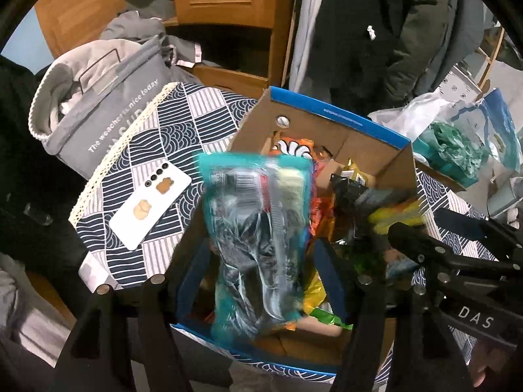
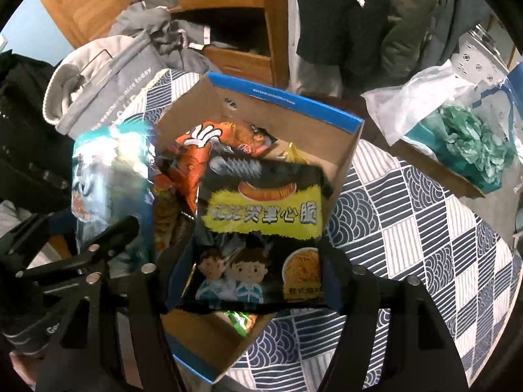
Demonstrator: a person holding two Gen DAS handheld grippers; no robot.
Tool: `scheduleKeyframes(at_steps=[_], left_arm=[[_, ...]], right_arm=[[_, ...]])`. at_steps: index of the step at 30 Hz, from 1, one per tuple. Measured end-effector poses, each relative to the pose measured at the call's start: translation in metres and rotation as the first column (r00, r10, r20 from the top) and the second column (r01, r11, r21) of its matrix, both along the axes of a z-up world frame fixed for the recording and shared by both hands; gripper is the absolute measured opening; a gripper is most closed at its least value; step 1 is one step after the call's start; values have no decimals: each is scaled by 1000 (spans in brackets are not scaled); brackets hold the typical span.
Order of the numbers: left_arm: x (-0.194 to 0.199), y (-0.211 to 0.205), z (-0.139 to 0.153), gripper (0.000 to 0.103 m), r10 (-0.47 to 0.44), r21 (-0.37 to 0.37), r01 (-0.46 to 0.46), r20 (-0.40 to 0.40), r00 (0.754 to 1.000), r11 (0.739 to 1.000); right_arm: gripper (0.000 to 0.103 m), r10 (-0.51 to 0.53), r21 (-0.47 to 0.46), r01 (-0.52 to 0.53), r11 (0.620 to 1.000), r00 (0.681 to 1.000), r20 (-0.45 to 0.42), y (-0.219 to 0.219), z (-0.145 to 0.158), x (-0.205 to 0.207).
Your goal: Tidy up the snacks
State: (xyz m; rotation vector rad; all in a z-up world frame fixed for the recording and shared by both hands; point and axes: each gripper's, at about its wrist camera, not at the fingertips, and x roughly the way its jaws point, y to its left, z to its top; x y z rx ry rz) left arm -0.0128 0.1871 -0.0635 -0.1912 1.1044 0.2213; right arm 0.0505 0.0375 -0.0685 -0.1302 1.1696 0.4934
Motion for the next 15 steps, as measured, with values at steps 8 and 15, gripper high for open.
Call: scheduleKeyframes(at_steps=[8,15], left_arm=[[-8,1,21,78,-11,12,10,43,999,1000],[-13,-5,43,81,-35,61,30,89,995,998]], right_arm=[[77,-13,-18,14,1000,998,67,0,17,-4],[77,-11,-37,17,999,984,176,-4,48,-18]])
